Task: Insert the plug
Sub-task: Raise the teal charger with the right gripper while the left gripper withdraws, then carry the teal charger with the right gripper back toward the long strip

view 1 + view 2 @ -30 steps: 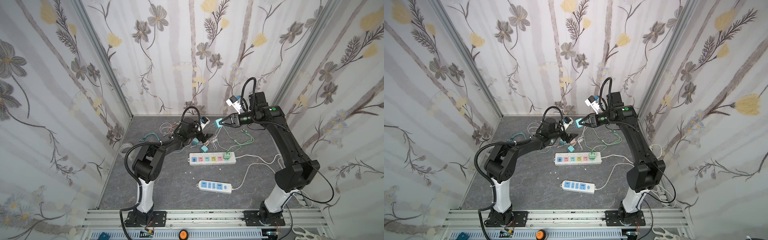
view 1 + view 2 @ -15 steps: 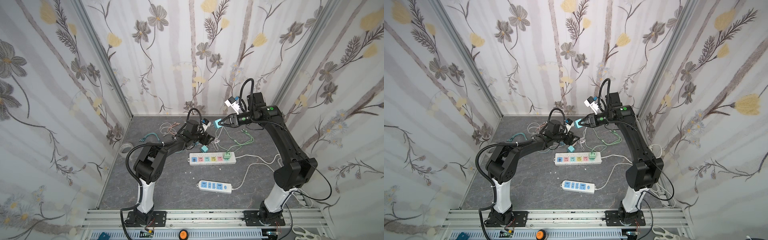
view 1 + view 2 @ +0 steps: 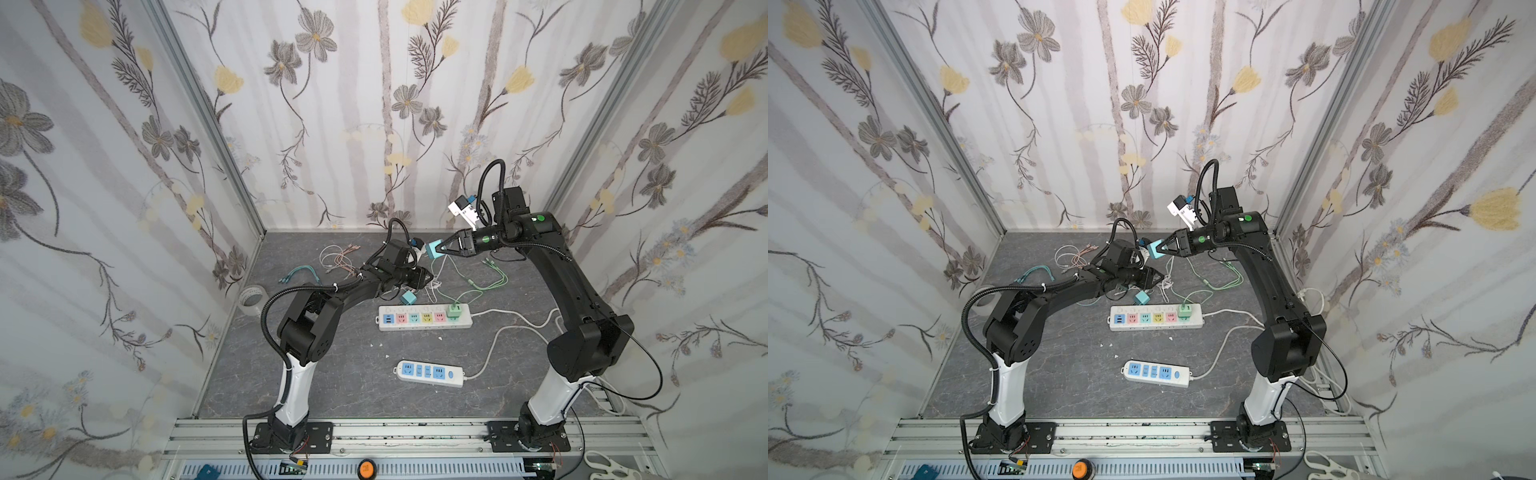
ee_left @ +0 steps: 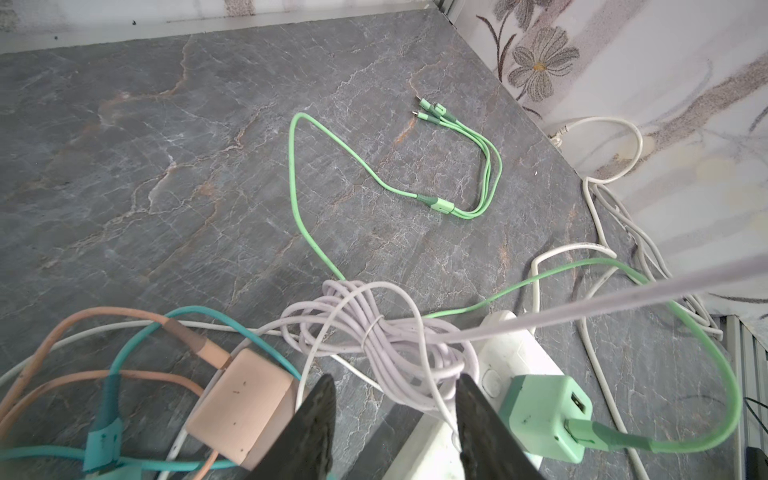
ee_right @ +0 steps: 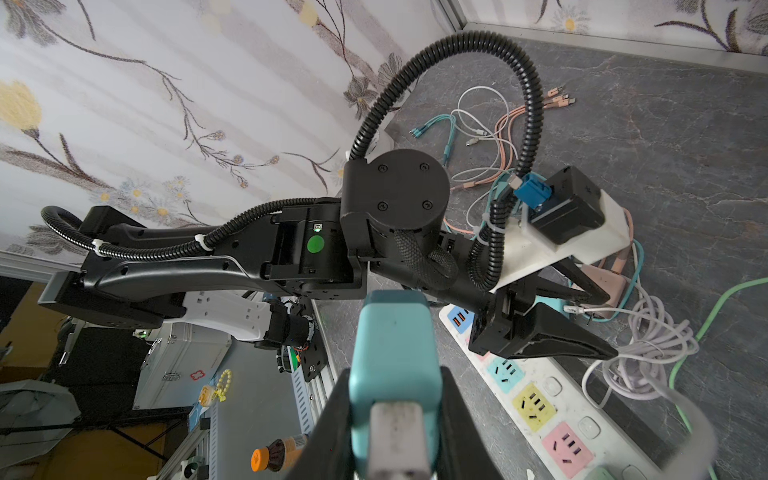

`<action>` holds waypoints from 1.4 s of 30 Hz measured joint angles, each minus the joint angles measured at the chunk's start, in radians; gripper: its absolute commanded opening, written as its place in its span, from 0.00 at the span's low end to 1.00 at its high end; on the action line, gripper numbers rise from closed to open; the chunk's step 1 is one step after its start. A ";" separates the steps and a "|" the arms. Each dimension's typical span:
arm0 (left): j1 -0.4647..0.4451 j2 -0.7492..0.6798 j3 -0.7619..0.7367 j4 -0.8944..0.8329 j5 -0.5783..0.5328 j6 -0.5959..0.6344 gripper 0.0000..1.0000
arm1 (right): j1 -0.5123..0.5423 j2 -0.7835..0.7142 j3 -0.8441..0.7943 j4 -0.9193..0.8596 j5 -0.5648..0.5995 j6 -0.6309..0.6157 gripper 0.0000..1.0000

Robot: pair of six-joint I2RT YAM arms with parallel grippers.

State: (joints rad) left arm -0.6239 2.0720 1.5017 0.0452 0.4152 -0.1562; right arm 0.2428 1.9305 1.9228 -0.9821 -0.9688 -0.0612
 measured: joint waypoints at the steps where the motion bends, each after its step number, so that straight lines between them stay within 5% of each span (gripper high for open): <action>1: -0.002 0.003 0.003 -0.003 0.000 0.000 0.45 | 0.000 0.000 -0.001 0.000 0.000 0.000 0.00; 8: -0.011 0.034 0.026 -0.019 0.010 -0.010 0.44 | 0.000 0.000 -0.005 0.003 0.000 0.000 0.00; 15: -0.017 0.057 0.041 -0.035 0.012 -0.021 0.26 | 0.000 -0.003 -0.009 0.004 0.000 0.000 0.00; 21: -0.013 0.043 0.018 -0.043 -0.033 -0.010 0.00 | -0.008 -0.017 -0.012 0.008 0.012 0.000 0.00; 33: 0.192 -0.093 -0.232 -0.046 -0.387 0.021 0.00 | -0.208 -0.087 0.122 0.113 0.108 0.074 0.00; 42: 0.348 -0.149 -0.319 -0.053 -0.513 -0.012 0.00 | -0.313 -0.074 0.221 0.285 0.198 0.178 0.00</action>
State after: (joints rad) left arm -0.2756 1.9228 1.1831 -0.0082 -0.0978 -0.1680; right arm -0.0704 1.8568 2.1441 -0.6968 -0.7708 0.1169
